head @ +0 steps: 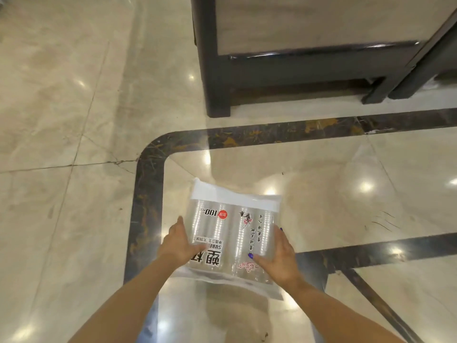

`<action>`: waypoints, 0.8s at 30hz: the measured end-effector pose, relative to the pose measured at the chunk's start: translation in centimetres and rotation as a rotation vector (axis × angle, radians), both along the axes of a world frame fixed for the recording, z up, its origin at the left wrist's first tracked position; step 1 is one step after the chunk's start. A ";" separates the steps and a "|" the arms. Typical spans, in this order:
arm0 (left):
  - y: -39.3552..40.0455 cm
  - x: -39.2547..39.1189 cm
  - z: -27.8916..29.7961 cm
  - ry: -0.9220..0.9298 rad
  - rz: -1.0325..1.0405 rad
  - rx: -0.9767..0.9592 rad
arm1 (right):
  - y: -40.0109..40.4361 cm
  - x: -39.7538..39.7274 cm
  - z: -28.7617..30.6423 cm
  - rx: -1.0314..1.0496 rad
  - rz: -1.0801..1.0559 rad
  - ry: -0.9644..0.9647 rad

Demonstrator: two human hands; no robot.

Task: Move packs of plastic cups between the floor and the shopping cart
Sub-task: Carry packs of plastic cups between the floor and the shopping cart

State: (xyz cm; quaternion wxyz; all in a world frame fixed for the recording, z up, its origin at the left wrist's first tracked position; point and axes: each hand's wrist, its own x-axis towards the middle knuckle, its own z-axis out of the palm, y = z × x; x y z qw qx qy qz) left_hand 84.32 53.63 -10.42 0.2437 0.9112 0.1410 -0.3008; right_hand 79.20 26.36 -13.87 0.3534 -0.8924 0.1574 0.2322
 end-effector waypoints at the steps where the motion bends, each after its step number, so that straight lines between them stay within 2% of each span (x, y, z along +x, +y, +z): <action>1: -0.1 0.2 -1.1 0.013 0.077 -0.066 | 0.1 0.2 -1.0 0.072 -0.096 0.003; 3: -0.3 0.5 -2.6 0.032 0.177 -0.184 | 0.3 0.3 -2.6 0.236 -0.228 0.004; 6: 0.3 0.3 -5.5 -0.005 0.260 -0.220 | 0.4 0.0 -3.5 0.359 -0.313 -0.012; 9: 0.1 -0.1 -3.7 -0.091 0.251 -0.195 | 0.0 0.4 -2.8 0.423 -0.347 -0.080; 12: -0.4 -0.3 0.0 -0.161 0.253 -0.228 | -0.8 1.2 0.9 0.419 -0.297 -0.172; 15: -0.8 -1.1 6.3 -0.167 0.312 -0.262 | -1.5 1.2 7.3 0.418 -0.275 -0.202; 20: 0.4 -1.7 20.2 -0.129 0.352 -0.423 | -2.9 0.0 23.7 0.511 -0.286 -0.203; 24: -1.7 -2.8 37.7 -0.165 0.258 -0.529 | -4.1 -1.4 38.8 0.538 -0.351 -0.205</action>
